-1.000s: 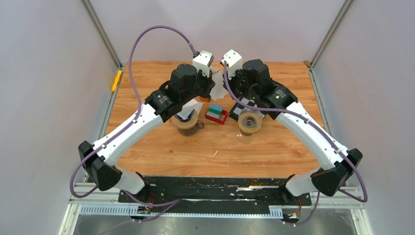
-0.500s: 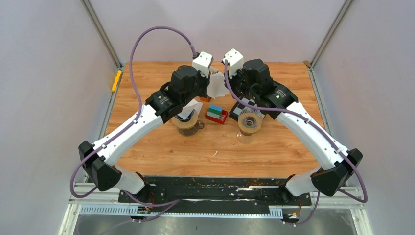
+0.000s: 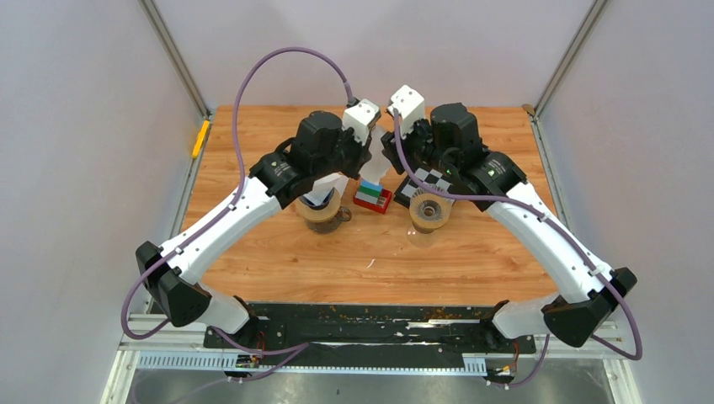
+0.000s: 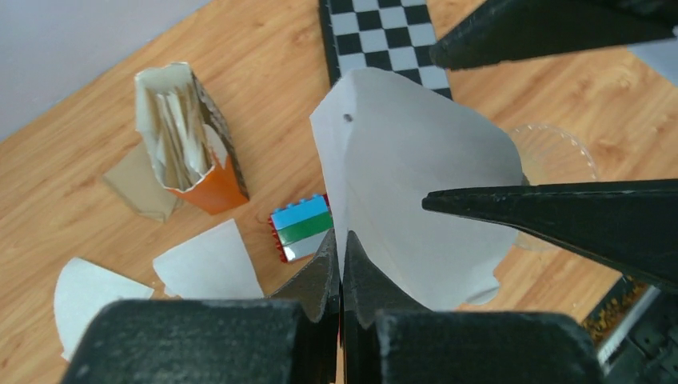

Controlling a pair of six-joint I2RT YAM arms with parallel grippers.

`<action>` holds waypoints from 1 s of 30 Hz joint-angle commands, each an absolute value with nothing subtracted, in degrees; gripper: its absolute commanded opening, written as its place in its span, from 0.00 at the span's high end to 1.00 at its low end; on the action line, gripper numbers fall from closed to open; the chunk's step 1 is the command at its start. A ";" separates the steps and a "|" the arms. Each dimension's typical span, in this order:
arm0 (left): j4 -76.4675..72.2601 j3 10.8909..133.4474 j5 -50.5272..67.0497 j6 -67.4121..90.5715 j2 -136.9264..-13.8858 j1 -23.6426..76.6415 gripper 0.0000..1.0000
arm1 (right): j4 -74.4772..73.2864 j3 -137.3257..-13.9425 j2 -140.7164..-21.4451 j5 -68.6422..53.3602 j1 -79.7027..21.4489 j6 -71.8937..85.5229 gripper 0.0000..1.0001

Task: Place the coffee filter in the dripper
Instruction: Place the coffee filter in the coffee dripper.

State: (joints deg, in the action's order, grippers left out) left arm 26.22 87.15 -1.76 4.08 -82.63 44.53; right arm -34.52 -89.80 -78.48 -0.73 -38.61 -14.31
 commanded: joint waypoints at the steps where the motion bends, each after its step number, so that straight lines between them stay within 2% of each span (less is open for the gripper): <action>1: 31.48 90.45 6.07 1.56 -83.82 44.74 1.00 | -31.67 -89.78 -75.24 -4.12 -38.40 -17.14 0.47; 5: 31.41 90.18 6.60 1.71 -83.66 44.73 1.00 | -31.73 -89.14 -75.90 -5.55 -38.36 -16.13 0.55; 10: 30.07 90.54 4.14 1.97 -83.24 44.74 1.00 | -31.17 -87.74 -76.30 -4.97 -37.78 -13.37 0.85; 14: 29.04 91.51 3.62 2.43 -83.44 44.74 1.00 | -30.82 -87.20 -76.08 -3.57 -36.74 -11.32 1.00; 17: 27.09 91.61 2.33 3.34 -83.63 44.74 0.98 | -30.21 -86.40 -75.37 -3.66 -35.42 -9.12 1.00; 20: 23.80 90.97 1.11 5.16 -83.64 44.74 0.88 | -29.72 -85.79 -74.84 -5.10 -33.18 -5.92 1.00; 23: 21.11 91.00 0.12 7.32 -84.29 44.74 0.66 | -29.46 -85.38 -74.47 -6.20 -30.66 -2.67 1.00; 24: 20.90 91.50 0.14 7.99 -84.83 44.74 0.62 | -29.31 -85.20 -74.26 -6.69 -29.87 -1.71 1.00; 30: 21.37 94.83 1.14 10.90 -88.07 44.74 0.58 | -28.76 -83.59 -73.58 -8.67 -27.25 2.50 1.00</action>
State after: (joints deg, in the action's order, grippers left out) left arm 24.16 91.35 0.91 7.68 -86.32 44.53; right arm -31.99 -84.20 -75.75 -6.48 -28.40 -2.66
